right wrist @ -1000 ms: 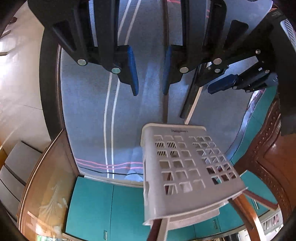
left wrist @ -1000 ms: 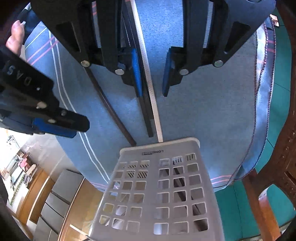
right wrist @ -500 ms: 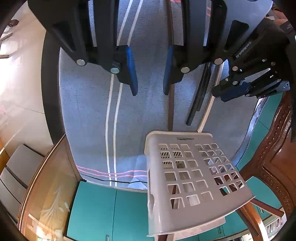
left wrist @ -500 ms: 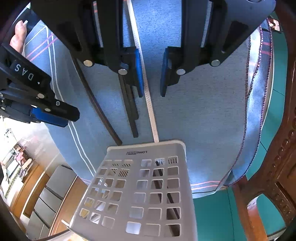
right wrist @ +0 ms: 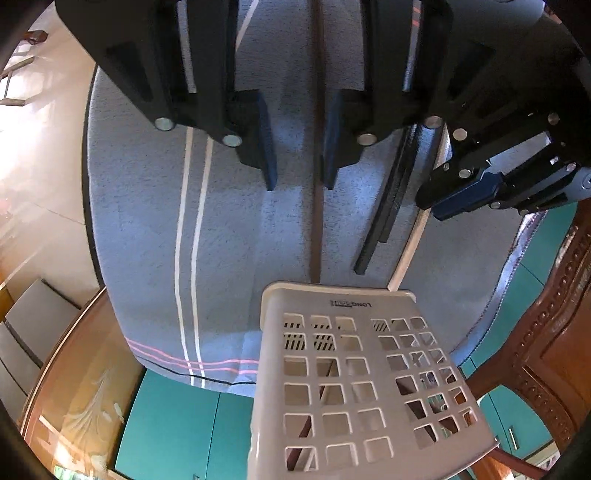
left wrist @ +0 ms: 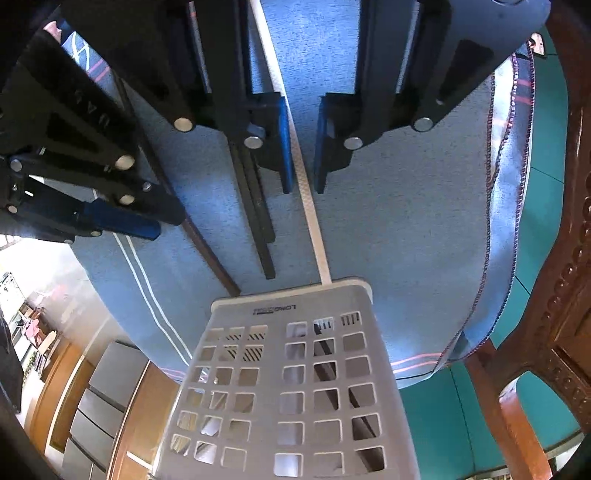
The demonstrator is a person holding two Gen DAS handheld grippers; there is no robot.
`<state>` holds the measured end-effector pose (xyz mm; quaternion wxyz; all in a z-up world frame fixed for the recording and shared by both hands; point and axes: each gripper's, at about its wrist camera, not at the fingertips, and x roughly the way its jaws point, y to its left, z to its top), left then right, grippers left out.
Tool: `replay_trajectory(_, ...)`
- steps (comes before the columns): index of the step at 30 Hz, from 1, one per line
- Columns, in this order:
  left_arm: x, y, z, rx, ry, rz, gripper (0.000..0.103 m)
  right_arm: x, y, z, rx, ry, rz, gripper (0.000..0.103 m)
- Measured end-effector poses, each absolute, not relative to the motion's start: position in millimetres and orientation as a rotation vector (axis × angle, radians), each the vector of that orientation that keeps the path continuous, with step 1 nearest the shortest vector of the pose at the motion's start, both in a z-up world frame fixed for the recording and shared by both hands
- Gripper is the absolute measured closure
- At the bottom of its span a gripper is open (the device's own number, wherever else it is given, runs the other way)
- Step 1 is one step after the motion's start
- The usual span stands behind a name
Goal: Organize utensils
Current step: 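Close the left tool on a light chopstick while the right tool grasps a dark brown one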
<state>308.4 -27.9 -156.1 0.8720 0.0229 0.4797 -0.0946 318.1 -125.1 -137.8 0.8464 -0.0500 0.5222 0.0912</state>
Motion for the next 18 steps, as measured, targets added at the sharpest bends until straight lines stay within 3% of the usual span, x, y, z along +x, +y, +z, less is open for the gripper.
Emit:
replay_trajectory(2,305.6,-23.4,-155.0,0.049,1.002,-0.193,0.093,318.2,-124.4,-137.5,-0.104,1.102,0.182,0.092)
replay_trajectory(9,306.8,-11.8,-154.4,0.048,1.003,-0.160,0.093,325.3,-141.5,-137.7,-0.049,1.123,0.137,0.092)
replay_trajectory(18,310.2,-11.8,-154.1,0.062,0.996,-0.135,0.090,326.0,-142.0,-137.5,-0.056,1.116,0.133,0.083)
